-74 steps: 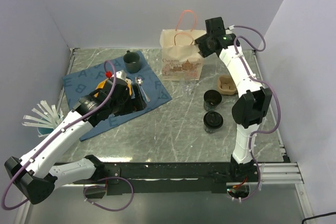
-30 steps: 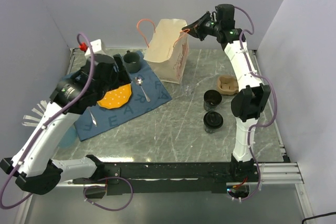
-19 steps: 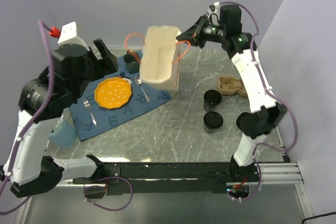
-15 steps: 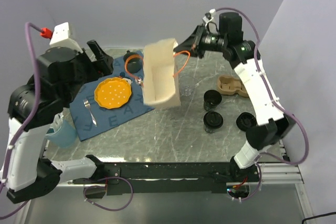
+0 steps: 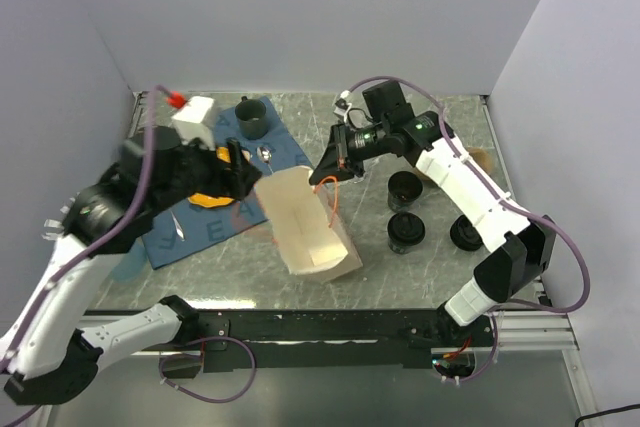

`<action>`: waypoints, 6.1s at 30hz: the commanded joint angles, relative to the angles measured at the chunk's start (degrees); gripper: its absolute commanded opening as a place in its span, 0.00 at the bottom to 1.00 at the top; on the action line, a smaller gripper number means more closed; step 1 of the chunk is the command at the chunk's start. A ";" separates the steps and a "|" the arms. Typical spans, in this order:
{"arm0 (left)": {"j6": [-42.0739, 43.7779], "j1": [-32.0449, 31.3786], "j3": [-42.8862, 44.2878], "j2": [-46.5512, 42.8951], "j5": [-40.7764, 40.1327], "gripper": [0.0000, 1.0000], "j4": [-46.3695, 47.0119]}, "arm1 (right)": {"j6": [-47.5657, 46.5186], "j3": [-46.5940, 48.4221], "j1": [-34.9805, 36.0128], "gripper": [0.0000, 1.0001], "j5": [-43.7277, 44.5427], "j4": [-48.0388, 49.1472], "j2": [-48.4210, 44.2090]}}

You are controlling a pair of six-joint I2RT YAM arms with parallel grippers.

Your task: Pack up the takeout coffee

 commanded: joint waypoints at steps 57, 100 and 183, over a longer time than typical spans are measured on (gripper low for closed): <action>-10.13 0.11 -12.80 7.25 -5.25 0.71 4.96 | -25.76 19.30 -34.07 0.61 53.48 -16.69 8.83; -15.31 0.11 -3.74 5.67 -16.15 0.97 -6.12 | -43.67 21.84 -42.43 0.66 40.41 -12.74 33.00; -13.99 0.19 -4.18 7.78 -16.07 0.98 -2.60 | -41.04 28.08 -41.73 0.55 46.03 -15.64 40.74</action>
